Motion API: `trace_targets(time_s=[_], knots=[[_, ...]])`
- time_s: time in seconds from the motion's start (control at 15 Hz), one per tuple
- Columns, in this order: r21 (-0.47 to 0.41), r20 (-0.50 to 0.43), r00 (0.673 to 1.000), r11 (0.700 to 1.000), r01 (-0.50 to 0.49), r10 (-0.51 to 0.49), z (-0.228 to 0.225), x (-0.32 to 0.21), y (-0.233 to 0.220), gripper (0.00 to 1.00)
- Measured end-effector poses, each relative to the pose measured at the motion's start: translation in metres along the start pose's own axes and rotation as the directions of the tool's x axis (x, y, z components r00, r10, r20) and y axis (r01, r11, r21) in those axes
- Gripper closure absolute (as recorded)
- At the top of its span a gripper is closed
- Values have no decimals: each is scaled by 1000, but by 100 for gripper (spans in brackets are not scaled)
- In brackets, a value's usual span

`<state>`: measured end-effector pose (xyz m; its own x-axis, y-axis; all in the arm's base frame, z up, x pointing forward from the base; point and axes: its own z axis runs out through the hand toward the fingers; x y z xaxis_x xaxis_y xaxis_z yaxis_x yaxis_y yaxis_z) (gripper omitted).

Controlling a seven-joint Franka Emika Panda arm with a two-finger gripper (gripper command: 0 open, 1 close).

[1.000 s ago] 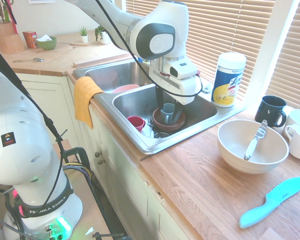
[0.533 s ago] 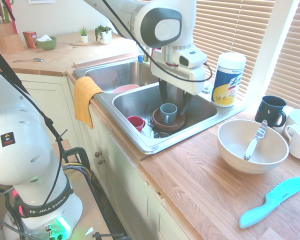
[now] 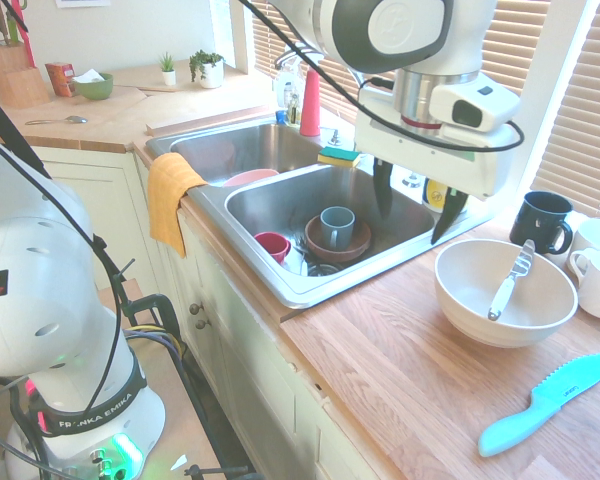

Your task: Put the knife into the sink

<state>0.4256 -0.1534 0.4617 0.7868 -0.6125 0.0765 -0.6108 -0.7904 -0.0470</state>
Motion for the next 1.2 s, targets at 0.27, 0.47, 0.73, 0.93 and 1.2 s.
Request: trace_targets(time_s=[0.27, 0.47, 0.73, 0.93, 1.2], knots=[[-3, -9, 999, 999, -41, 41, 9, 34, 36, 0], [-7, -14, 998, 998, -68, 68, 10, 57, 61, 0], [3, -16, 995, 995, -97, 97, 23, 83, 74, 0], [7, -14, 995, 995, -102, 102, 40, 97, 72, 0], [11, -10, 996, 996, -93, 93, 51, 106, 67, 0]])
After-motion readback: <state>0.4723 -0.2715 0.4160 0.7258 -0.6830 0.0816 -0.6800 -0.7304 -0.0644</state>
